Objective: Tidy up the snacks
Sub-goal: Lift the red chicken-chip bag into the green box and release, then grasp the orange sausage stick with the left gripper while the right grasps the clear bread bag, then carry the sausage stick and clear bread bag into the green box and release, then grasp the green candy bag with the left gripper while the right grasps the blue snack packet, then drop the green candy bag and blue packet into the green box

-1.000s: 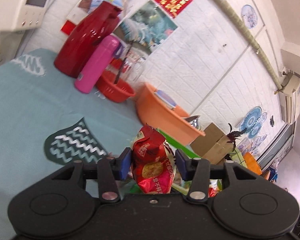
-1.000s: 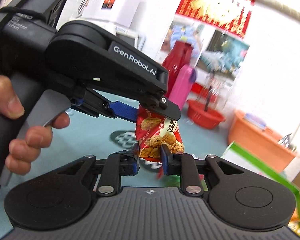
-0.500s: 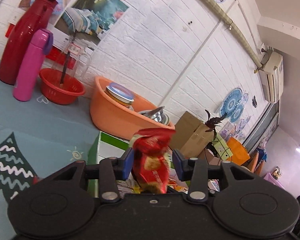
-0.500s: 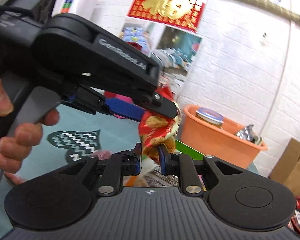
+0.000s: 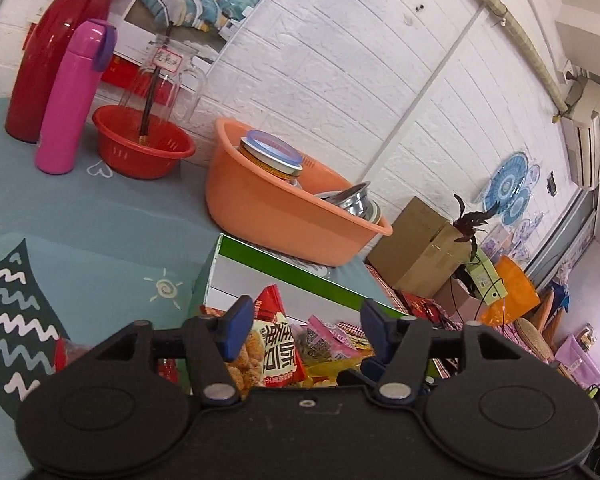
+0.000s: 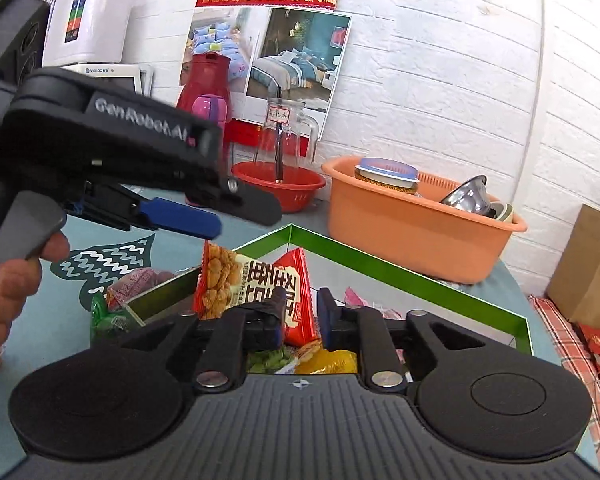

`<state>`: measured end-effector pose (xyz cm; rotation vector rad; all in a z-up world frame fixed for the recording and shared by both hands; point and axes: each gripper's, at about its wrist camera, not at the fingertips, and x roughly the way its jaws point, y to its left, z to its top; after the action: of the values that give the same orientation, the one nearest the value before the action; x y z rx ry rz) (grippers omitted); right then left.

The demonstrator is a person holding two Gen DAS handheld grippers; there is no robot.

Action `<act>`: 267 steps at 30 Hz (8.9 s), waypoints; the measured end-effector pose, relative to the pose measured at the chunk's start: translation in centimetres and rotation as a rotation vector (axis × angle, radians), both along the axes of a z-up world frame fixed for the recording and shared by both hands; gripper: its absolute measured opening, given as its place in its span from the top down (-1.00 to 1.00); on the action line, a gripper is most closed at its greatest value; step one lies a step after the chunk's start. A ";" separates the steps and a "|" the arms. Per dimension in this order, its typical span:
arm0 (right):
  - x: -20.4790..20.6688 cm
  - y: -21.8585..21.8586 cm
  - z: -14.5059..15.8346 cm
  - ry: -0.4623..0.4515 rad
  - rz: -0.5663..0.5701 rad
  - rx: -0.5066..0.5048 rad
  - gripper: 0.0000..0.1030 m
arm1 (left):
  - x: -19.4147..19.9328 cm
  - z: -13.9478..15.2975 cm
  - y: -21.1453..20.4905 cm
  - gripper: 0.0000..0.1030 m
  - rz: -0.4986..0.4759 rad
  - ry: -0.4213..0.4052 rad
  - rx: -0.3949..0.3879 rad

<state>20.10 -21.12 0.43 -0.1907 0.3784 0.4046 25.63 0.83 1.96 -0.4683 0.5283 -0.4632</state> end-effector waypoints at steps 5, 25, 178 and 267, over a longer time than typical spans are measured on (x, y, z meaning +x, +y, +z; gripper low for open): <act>-1.5 0.5 0.0 -0.040 0.026 -0.020 -0.72 | -1.7 0.8 0.7 -1.00 0.038 -0.017 0.024; -10.1 4.5 2.1 0.008 0.038 0.053 -1.00 | -13.2 3.5 11.9 -1.00 0.159 -0.030 0.048; -13.3 -6.4 6.5 -0.079 -0.021 0.332 -1.00 | -15.6 6.6 2.6 -1.00 0.047 -0.118 0.322; -1.5 -7.7 1.6 0.007 -0.112 0.207 -0.17 | -1.1 2.0 -6.6 -0.33 -0.079 -0.010 0.305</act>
<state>18.64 -28.85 2.02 0.0334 0.3496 0.3312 24.49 -5.80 3.93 -0.1533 0.5976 -0.4508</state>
